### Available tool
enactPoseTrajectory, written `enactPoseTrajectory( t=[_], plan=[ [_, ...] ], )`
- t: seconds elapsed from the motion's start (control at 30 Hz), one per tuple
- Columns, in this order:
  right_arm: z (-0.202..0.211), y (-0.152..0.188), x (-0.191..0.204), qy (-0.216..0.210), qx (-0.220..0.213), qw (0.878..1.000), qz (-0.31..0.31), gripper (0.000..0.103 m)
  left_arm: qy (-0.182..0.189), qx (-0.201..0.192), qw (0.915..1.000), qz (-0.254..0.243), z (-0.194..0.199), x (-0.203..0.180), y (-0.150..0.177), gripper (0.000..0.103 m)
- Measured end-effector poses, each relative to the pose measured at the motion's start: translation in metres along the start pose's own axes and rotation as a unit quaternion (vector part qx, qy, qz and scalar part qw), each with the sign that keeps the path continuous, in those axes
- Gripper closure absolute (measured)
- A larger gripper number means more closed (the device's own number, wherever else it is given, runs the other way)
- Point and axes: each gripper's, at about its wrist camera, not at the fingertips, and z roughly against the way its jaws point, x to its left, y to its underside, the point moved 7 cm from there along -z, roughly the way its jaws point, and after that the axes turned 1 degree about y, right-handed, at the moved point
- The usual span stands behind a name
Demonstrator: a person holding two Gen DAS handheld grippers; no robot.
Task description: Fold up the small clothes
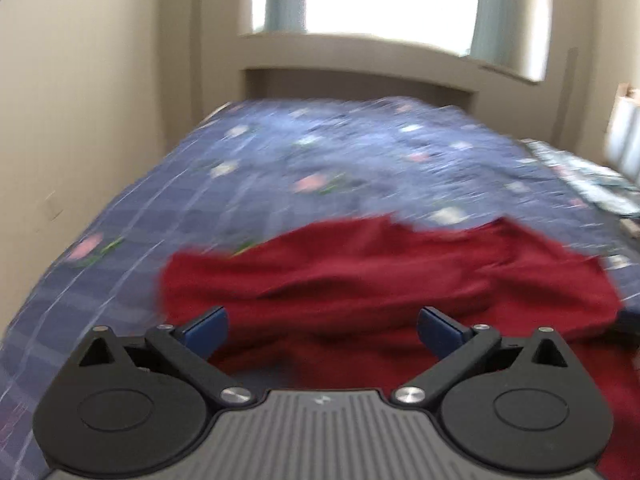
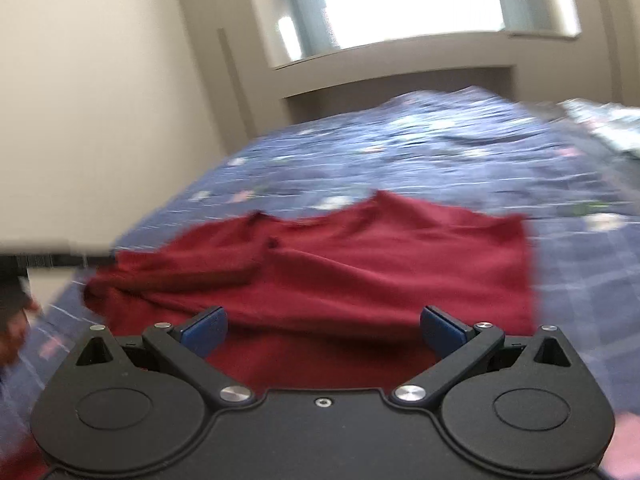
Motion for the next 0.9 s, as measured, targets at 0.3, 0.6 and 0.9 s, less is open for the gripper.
enactPoseTrajectory(
  t=[0.3, 0.6, 0.9],
  plan=[
    [-0.117, -0.044, 0.047, -0.072, 0.081, 0.994, -0.009, 0.025, -0.049, 0.035, 0.9922, 0.109, -0.032, 0.093, 0.035, 0.001],
    [-0.177, -0.055, 0.050, -0.016, 0.113, 0.993, 0.012, 0.086, -0.036, 0.022, 0.9924, 0.116, -0.047, 0.098, 0.034, 0.012],
    [-0.118, -0.152, 0.096, -0.114, 0.010, 0.993, -0.002, 0.102, -0.026, 0.009, 0.9926, 0.119, -0.043, 0.094, 0.025, 0.012]
  ],
)
